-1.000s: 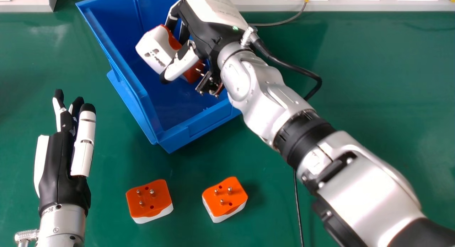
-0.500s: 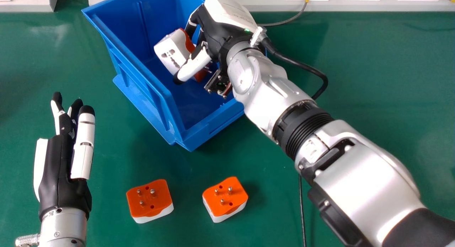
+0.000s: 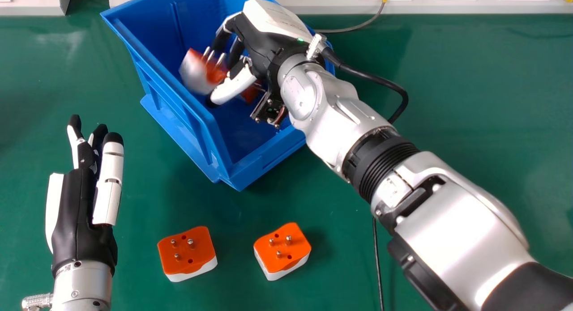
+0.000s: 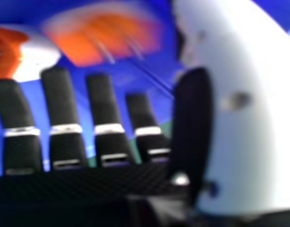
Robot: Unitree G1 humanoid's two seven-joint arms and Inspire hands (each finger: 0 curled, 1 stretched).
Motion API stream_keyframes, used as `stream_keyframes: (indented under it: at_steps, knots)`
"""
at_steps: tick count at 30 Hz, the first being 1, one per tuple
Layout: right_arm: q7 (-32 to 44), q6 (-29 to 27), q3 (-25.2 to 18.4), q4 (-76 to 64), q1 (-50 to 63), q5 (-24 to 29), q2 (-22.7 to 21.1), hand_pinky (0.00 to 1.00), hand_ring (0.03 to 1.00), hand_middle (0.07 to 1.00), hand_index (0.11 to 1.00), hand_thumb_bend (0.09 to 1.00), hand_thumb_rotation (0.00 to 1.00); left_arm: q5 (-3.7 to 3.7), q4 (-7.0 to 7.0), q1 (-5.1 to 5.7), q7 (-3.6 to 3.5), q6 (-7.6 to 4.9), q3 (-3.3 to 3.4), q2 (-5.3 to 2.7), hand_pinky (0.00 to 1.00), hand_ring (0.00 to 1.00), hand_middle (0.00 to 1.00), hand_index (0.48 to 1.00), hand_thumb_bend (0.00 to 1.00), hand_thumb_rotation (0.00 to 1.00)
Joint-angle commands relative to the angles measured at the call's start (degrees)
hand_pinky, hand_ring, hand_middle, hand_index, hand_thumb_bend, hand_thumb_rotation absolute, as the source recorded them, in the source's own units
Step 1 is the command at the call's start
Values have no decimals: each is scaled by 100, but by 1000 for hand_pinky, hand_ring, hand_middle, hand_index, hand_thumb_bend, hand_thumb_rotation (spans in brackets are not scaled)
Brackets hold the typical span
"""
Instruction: Pick all objects and put in blue box
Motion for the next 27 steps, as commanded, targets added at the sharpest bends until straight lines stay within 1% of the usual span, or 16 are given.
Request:
stream_keyframes:
  at_steps: [1,2,4,6,10,12,16,18,20,22,23,26,27]
  knots:
    - [-99,-71,-26,-129,-61,26,15,789,947,958,973,551,293,31,-59,-64,32,-89,-17,-23,949,979,978,974,237,888]
    - [-103,-81,-28,-123,-54,28,14,799,958,967,979,552,298,34,-70,-76,38,-80,-28,-29,949,979,978,973,238,888]
    - [-99,-101,-33,-125,-39,31,8,814,973,979,987,554,304,30,-30,-101,41,-102,-33,-32,949,979,978,973,239,889]
    - [-94,-118,-22,-142,-15,22,1,826,987,989,993,554,305,26,-19,-121,45,-102,-39,-34,950,979,978,974,241,891]
    - [-75,-137,-35,-149,10,38,-3,834,996,997,998,554,304,26,101,-207,64,-135,-22,-19,952,979,978,974,241,893]
    - [-90,-139,-44,-185,36,45,-11,836,998,998,999,554,303,26,113,-223,77,-136,-33,-33,952,979,978,974,239,893]
    - [-178,-131,-43,-488,195,21,-82,838,1000,1000,1000,554,301,22,126,-230,76,-165,-49,-42,954,979,979,975,235,894]
    - [-247,-153,-31,-751,329,-12,-145,838,1000,1000,1000,552,291,42,103,-241,84,-140,-65,-37,955,979,980,975,234,895]
    - [-320,-181,-1,-1092,512,-68,-227,839,1000,1000,1000,544,263,81,62,-250,109,-93,-88,-29,955,979,980,975,230,895]
    - [-345,-171,28,-1441,693,-117,-303,840,1000,1000,1000,539,247,95,56,-263,121,-71,-98,-28,955,978,980,975,228,895]
    - [-363,-157,56,-1786,875,-169,-375,844,1000,1000,1000,526,207,103,63,-264,117,-71,-100,-23,953,977,978,975,227,895]
    - [-363,-74,160,-3027,1529,-372,-637,849,1000,1000,1000,495,156,119,119,-294,96,-75,-114,2,951,975,975,974,229,895]
    - [-338,-35,183,-3315,1679,-422,-696,849,1000,1000,1000,495,156,121,141,-307,91,-79,-116,9,951,975,975,974,229,895]
